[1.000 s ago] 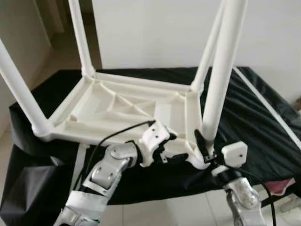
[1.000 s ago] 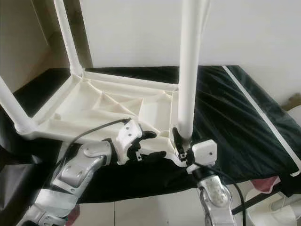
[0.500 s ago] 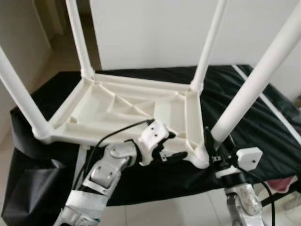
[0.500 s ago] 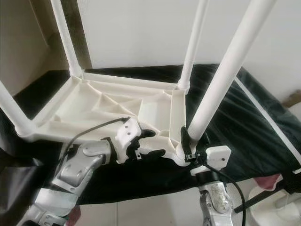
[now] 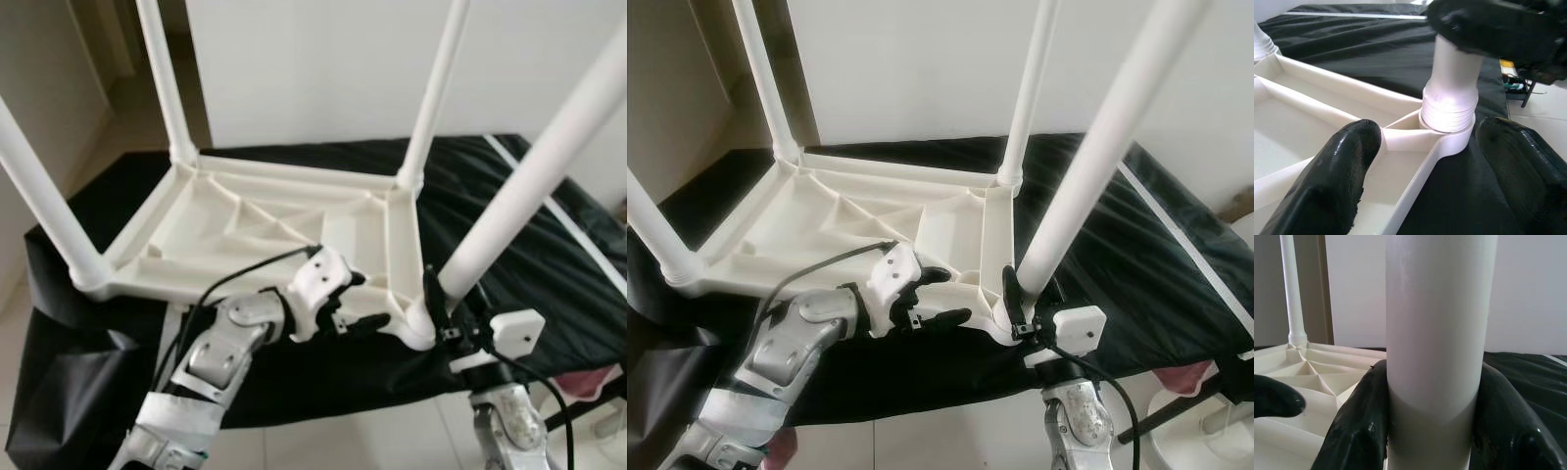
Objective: Building children table
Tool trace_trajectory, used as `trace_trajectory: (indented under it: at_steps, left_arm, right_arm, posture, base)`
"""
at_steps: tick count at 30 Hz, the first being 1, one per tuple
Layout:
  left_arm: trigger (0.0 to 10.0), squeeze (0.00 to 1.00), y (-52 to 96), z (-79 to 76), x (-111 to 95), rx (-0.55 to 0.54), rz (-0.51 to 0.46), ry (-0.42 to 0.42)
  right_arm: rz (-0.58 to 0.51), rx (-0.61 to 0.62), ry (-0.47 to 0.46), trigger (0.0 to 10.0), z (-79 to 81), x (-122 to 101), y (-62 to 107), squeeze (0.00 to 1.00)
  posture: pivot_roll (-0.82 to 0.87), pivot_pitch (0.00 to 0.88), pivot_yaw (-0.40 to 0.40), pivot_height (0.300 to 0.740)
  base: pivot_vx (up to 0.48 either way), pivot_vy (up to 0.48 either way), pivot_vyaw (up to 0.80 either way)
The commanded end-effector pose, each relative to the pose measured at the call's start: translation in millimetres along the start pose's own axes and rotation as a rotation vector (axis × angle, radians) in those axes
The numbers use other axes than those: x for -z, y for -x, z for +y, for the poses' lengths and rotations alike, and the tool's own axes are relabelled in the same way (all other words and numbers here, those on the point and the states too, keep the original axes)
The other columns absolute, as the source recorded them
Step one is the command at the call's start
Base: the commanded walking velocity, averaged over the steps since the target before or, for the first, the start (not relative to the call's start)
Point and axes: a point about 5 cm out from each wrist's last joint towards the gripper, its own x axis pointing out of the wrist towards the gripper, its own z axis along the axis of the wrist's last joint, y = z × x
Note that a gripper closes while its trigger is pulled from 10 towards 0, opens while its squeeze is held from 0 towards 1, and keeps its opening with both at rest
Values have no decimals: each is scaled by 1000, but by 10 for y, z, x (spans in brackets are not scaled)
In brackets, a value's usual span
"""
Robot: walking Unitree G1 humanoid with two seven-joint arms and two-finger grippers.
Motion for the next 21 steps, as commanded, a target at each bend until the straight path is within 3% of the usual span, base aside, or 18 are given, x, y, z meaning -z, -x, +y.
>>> trace_trajectory:
  at_steps: [1,4,13,21]
  left_arm:
    - [10000,0,3,6,-21,4,-2,0]
    - [10000,0,-1,10,-22,3,-2,0]
    - [10000,0,7,8,-24,-4,-5,0]
    - [10000,0,11,5,-28,-6,-8,-1]
  right_arm:
    - [254,37,-14,10000,-41,389,211,0]
    - [309,21,2,10000,-62,412,129,0]
    - [388,15,-24,10000,-130,491,109,0]
    - [438,101,-62,10000,-265,519,94,0]
  posture:
    - [25,0,18,740]
    - [27,0,13,740]
    - [32,0,7,740]
    - [30,0,6,740]
  base:
    - [0,0,0]
    - [0,0,0]
    - [0,0,0]
    - [0,0,0]
